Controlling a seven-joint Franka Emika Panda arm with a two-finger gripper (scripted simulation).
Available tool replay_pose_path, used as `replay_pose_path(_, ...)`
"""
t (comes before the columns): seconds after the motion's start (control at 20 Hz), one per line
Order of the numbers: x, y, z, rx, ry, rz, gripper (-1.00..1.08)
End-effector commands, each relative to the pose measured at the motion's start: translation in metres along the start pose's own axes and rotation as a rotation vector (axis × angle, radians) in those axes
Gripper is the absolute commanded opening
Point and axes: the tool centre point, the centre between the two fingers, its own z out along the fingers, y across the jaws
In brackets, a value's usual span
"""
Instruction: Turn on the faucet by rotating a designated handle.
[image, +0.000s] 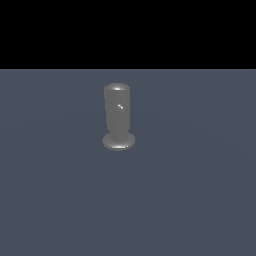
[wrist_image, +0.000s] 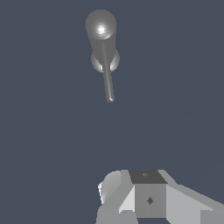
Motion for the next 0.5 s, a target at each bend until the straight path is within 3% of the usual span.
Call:
replay_pose_path(0.0,0.000,0.000,0.000,0.000,0.000,0.000,-1.00)
replay_pose_path(0.45,0.006,-0.005,0.020,0.000,-0.001,-0.009,-1.00)
